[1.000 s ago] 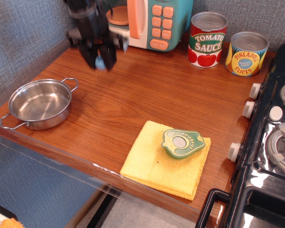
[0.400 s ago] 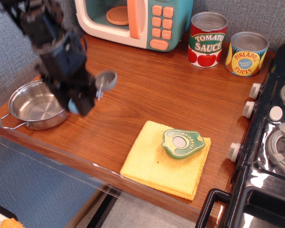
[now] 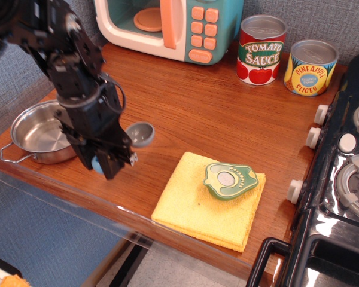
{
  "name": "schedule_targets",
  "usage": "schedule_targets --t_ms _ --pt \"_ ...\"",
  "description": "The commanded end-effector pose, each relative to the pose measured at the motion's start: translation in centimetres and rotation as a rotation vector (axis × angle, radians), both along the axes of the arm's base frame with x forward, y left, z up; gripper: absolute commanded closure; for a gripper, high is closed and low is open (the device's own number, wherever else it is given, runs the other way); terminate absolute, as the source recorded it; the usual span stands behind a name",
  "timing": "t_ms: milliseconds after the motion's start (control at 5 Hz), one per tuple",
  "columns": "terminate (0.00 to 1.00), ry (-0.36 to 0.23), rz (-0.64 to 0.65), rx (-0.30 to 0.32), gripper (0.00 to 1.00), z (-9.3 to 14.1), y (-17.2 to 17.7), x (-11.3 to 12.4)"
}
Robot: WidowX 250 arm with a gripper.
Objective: Move the blue scoop to the left side of the yellow napkin.
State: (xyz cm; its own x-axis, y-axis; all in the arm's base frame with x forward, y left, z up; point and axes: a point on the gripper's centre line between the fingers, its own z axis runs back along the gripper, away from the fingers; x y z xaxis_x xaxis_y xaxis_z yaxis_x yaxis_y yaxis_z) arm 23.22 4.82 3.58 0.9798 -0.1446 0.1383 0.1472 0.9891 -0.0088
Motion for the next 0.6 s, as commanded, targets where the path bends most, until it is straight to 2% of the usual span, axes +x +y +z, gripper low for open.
schedule_targets --t_ms 0,200,400 --pt "0.00 0.024 -0.019 0.065 0.00 -0.9 0.5 -0.2" --pt "0.00 0.046 -0.016 0.074 0.00 -1.2 0.9 -0.3" --pt "0.00 -0.006 -0.036 0.037 0.00 2.1 1.5 -0.3"
